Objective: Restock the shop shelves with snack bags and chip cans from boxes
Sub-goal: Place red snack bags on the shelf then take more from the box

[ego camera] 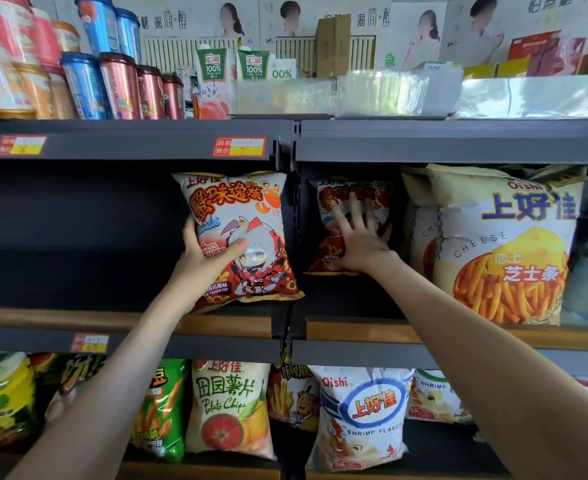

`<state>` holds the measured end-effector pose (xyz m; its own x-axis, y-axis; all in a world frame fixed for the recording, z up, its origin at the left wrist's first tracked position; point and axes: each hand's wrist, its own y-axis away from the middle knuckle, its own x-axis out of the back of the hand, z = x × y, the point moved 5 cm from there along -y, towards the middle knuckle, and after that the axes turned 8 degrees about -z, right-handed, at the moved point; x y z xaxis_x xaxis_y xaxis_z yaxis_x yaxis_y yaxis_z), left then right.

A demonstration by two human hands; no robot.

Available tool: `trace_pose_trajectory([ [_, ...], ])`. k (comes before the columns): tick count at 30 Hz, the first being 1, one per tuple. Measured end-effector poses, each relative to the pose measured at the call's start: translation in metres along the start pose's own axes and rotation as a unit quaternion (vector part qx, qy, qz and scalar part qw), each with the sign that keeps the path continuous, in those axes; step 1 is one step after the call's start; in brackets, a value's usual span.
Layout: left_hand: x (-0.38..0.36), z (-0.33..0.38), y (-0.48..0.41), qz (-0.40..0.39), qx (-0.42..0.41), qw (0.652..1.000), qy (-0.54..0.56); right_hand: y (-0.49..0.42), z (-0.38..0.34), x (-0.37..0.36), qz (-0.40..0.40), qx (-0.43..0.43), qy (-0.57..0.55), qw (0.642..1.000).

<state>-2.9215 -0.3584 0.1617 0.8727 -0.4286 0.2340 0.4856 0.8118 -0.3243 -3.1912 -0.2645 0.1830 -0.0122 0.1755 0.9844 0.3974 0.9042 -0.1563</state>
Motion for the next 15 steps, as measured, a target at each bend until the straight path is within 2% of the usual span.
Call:
trace_pose_trajectory([
  [7, -0.006, -0.005, 0.004, -0.073, 0.075, 0.992, 0.064, 0.036, -0.027, 0.019, 0.01, 0.1, -0.182, 0.978],
  [10, -0.004, 0.001, 0.005, -0.067, 0.085, 0.993, 0.049, 0.049, -0.044, 0.02, -0.01, 0.164, -0.264, 0.951],
  [13, -0.003, 0.014, 0.005, -0.044, 0.074, 0.995, 0.054, 0.053, -0.067, 0.018, -0.062, 0.198, -0.359, 0.91],
  [15, -0.002, 0.021, 0.005, -0.036, 0.07, 0.995, 0.064, 0.054, -0.084, 0.014, -0.088, 0.21, -0.368, 0.902],
])
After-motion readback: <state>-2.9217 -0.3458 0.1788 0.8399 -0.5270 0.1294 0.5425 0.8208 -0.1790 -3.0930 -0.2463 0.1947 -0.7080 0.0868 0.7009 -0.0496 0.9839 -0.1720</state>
